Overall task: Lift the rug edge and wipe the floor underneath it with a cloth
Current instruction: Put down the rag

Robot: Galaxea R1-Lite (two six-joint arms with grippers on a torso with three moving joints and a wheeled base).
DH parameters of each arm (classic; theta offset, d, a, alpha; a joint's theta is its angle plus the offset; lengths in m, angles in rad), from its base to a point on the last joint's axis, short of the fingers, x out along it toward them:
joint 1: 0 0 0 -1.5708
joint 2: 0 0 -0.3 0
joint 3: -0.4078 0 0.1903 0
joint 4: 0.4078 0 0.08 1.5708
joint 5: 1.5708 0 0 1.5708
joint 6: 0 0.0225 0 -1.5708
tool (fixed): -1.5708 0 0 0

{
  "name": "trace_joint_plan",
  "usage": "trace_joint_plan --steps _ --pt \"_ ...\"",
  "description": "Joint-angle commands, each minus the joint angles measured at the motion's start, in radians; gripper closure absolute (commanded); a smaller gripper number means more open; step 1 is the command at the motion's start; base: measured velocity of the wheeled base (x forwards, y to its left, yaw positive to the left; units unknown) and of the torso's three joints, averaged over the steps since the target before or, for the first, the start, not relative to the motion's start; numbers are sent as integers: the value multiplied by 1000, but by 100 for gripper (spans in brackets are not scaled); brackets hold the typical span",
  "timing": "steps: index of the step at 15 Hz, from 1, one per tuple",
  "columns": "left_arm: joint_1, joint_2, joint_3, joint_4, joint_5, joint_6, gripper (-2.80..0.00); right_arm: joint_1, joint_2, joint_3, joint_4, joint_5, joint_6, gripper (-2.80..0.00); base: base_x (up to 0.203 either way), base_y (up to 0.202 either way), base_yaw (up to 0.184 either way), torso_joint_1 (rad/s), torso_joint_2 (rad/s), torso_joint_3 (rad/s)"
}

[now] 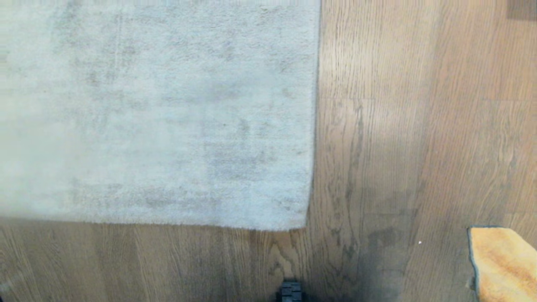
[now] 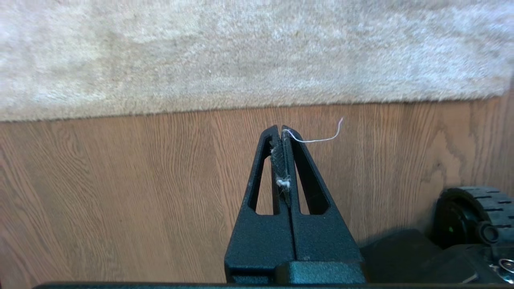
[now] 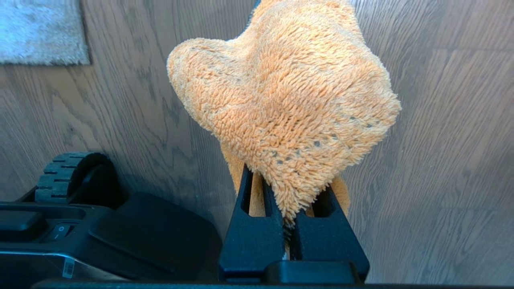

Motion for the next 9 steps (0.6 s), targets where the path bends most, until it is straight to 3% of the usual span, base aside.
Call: trace_joint_plan --steps 1,9 --pt "0 0 0 -2 0 0 0 -1 1 0 1 0 0 0 0 0 0 -2 7 200" --pt "0 0 0 0 1 -2 0 1 1 0 1 1 0 0 0 0 0 2 4 201"
